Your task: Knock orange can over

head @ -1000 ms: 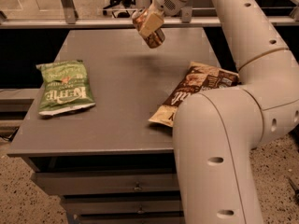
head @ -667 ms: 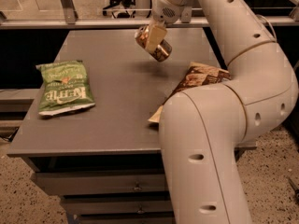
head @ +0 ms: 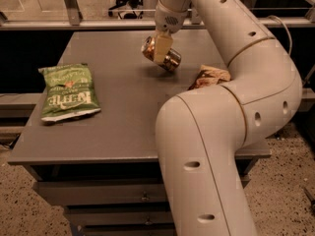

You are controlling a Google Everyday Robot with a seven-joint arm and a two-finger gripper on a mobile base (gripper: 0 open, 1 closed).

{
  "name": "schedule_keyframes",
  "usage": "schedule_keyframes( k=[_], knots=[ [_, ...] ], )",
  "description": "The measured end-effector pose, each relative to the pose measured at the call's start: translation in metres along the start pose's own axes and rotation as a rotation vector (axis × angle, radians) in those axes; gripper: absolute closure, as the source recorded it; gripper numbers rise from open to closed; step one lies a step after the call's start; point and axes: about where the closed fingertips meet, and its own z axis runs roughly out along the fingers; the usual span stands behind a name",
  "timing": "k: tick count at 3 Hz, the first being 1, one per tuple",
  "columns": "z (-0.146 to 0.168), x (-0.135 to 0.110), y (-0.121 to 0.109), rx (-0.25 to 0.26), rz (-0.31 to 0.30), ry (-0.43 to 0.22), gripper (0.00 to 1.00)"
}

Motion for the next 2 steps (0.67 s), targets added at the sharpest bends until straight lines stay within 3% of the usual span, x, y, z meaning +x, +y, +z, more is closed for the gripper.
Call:
schedule_keyframes(
  k=[1,2],
  knots=[
    [0.0103,-0.0056,0.004,-0.021,-0.013,-0.003,0.59],
    [0.0177,-0.0101,-0.0035,0.001,-0.013,-0.017,0.28]
  ],
)
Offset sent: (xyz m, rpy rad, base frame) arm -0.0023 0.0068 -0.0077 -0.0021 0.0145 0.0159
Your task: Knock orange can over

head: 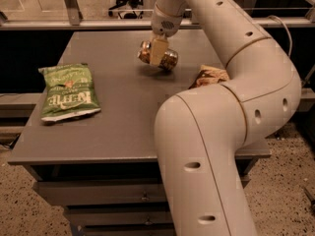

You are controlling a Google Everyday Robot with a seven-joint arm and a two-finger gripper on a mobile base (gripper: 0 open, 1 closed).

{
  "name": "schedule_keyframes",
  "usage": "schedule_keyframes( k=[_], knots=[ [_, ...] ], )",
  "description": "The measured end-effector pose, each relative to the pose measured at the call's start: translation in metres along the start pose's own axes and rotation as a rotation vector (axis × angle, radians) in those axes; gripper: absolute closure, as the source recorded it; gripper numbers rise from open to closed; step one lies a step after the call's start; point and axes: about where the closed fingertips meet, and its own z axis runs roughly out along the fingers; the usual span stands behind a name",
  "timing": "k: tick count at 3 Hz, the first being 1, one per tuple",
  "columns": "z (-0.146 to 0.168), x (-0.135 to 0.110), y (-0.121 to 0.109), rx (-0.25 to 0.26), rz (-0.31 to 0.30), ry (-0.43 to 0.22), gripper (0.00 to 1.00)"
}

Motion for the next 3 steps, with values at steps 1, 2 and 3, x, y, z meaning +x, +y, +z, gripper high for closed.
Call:
schedule_keyframes(
  k=[1,2,3],
  knots=[
    [0.004,-0.002,-0.004,0.01,0.0,-0.006,0.05],
    [0.012,-0.007,-0.005,0.003,-0.027,0.008,0.0],
    [0.024,-0.012,-0.001,-0.029,-0.078,0.048,0.0]
  ],
)
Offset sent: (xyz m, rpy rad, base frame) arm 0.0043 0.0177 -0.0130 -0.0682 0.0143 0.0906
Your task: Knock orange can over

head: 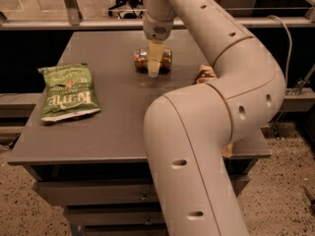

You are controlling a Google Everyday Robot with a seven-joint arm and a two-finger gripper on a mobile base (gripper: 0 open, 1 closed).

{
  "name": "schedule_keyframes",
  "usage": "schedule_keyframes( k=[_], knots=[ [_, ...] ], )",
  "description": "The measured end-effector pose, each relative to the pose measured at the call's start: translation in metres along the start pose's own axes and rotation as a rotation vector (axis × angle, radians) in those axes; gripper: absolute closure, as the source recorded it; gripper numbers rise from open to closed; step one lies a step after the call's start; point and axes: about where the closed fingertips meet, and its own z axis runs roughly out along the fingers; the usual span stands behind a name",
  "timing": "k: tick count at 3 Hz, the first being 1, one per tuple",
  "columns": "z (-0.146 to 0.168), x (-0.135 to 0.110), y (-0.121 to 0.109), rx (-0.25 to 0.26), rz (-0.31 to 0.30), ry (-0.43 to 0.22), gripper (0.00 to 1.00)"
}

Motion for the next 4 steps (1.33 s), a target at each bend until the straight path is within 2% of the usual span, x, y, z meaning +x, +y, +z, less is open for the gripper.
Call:
schedule_keyframes(
  k=[1,2,3,4],
  knots=[
    [0.007,-0.002,0.002,-0.019,-0.032,0.032,0.0],
    [0.006,-0.002,0.002,-0.018,-0.034,0.036,0.0],
    [-0.01,0.014,0.002,0.013,0.013,0.01,0.0],
    [-0.04,0.044,0.006,0.074,0.097,-0.086,0.0]
  ],
)
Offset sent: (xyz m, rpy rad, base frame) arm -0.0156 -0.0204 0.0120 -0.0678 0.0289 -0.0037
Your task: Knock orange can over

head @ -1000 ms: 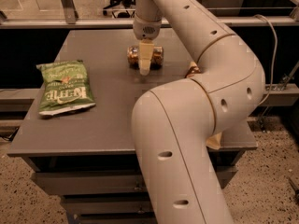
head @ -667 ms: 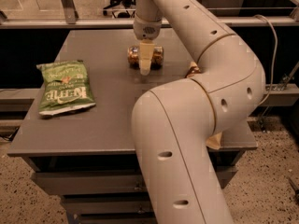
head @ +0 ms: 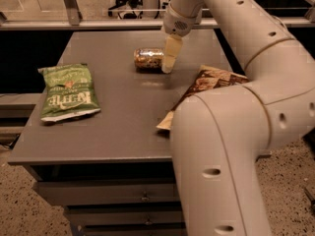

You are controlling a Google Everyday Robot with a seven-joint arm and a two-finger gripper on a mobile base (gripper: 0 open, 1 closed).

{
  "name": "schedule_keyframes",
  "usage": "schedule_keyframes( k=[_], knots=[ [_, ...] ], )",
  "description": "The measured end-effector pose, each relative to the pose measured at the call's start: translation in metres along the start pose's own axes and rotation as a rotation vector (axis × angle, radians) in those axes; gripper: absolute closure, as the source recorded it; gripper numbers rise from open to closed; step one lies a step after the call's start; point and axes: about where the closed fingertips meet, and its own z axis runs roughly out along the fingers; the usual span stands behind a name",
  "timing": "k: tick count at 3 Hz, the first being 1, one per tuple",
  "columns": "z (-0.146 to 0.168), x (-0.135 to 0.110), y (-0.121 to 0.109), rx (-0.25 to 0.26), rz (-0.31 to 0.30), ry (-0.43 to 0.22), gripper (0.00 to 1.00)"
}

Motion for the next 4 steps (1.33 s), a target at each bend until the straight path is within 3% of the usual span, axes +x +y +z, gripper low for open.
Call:
schedule_keyframes(
  k=[1,3,4],
  knots=[
    [-0.03,0.03,0.0,0.064,0.07,-0.088,0.0],
    [-0.074,0.086,-0.012,0.255,0.158,-0.386,0.0],
    [-0.084,0.1,-0.025,0.358,0.19,-0.524,0.0]
  ],
)
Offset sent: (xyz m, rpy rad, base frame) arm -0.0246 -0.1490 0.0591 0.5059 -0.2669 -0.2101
